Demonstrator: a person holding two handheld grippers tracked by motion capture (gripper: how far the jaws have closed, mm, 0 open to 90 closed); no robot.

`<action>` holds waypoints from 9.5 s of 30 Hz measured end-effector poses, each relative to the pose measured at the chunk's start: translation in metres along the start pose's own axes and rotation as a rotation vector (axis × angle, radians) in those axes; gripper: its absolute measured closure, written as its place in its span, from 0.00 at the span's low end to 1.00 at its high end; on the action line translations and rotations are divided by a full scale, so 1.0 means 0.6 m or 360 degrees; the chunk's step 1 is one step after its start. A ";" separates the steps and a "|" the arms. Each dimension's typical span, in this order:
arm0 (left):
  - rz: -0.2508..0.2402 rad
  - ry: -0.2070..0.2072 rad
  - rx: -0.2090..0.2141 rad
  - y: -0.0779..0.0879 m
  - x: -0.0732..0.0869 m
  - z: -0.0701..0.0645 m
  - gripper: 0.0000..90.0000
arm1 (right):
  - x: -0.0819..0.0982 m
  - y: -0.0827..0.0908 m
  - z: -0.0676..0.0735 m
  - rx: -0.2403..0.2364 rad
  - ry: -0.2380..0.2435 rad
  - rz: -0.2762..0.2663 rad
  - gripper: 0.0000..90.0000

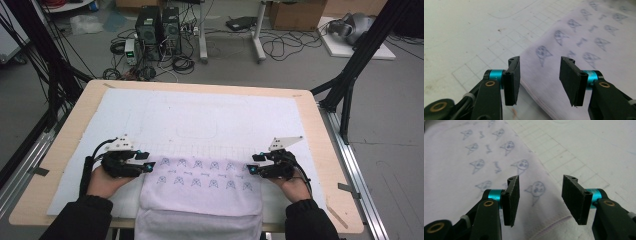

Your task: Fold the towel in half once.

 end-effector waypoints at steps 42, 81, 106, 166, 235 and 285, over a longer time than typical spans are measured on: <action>-0.0130 -0.0007 -0.0356 0.015 -0.208 0.142 0.95 | -0.177 0.024 -0.157 0.0237 -0.0039 -0.0074 0.95; 0.0096 -0.0070 -0.0056 -0.042 0.023 0.018 0.79 | 0.009 -0.041 -0.020 0.0075 0.0065 0.0190 0.69; -0.0092 -0.0121 -0.0024 0.074 0.011 -0.058 0.94 | -0.027 0.073 0.066 -0.0039 0.0177 -0.0098 0.98; -0.0069 0.0087 -0.0141 -0.041 -0.056 0.068 0.62 | -0.048 -0.003 -0.085 0.0163 -0.0073 0.0022 0.39; -0.0062 0.0023 -0.0178 -0.008 -0.028 0.066 0.64 | -0.046 -0.022 -0.050 0.0096 0.0007 0.0087 0.54; -0.0144 -0.0021 0.0050 0.062 -0.010 -0.055 0.97 | -0.021 0.050 0.050 -0.0055 0.0131 -0.0120 0.97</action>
Point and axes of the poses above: each handheld gripper's, and its own axes: y roughly backward along the jaws, x roughly out of its underside, z roughly to its left, the point moved 10 cm from there along -y, roughly forward along the jaws, and after that the axes turned 3 degrees about z, right-handed, at the moved point
